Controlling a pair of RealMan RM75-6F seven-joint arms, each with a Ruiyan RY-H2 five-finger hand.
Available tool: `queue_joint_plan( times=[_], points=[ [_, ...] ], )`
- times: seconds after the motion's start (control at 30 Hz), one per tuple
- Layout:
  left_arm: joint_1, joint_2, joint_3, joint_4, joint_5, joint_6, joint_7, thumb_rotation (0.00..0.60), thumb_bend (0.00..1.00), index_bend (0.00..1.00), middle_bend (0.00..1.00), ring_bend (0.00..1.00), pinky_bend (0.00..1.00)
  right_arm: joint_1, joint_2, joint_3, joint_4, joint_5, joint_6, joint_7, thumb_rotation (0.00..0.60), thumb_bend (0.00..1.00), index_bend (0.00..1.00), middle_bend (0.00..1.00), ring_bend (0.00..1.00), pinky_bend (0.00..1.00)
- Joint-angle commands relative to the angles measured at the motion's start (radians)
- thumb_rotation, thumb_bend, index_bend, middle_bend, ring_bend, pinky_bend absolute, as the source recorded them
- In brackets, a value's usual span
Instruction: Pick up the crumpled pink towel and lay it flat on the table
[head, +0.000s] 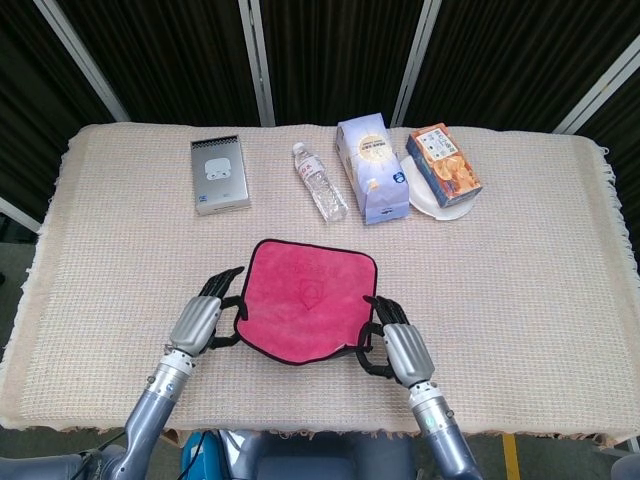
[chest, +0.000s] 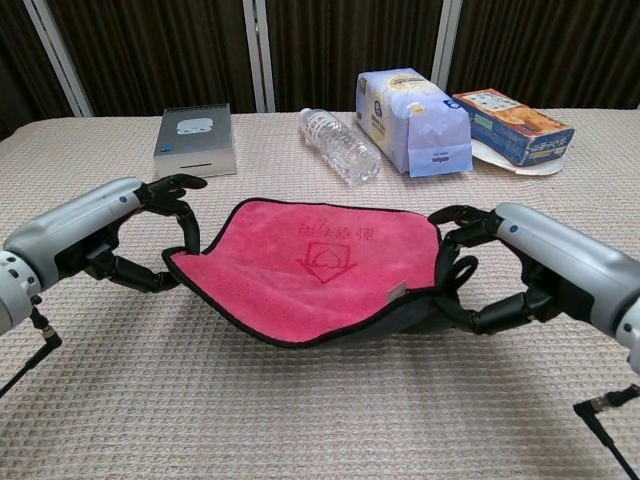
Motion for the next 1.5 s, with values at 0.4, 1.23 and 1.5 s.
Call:
queue_joint_plan(
  times=[0.4, 1.23, 1.5],
  points=[
    [0.023, 0.046, 0.023, -0.002, 0.011, -0.051, -0.033, 0.6, 0.46, 0.55, 0.01, 0.0, 0.0, -0.017, -0.017, -0.005, -0.001, 0.0, -0.03, -0.027, 0.6, 0.46, 0.62, 0.12, 0.0, 0.0],
    [0.006, 0.283, 0.022, -0.12, 0.025, -0.212, -0.201, 0.6, 0.03, 0.05, 0.0, 0.0, 0.0, -0.037, 0.038, -0.031, -0.073, -0.018, -0.072, -0.069, 0.6, 0.26, 0.0, 0.0, 0.0, 0.0],
    [0.043, 0.373, -0.012, -0.162, 0.04, -0.128, -0.237, 0.6, 0.03, 0.05, 0.0, 0.0, 0.0, -0.05, 0.102, -0.013, -0.112, -0.031, -0.055, -0.049, 0.6, 0.26, 0.0, 0.0, 0.0, 0.0]
  ],
)
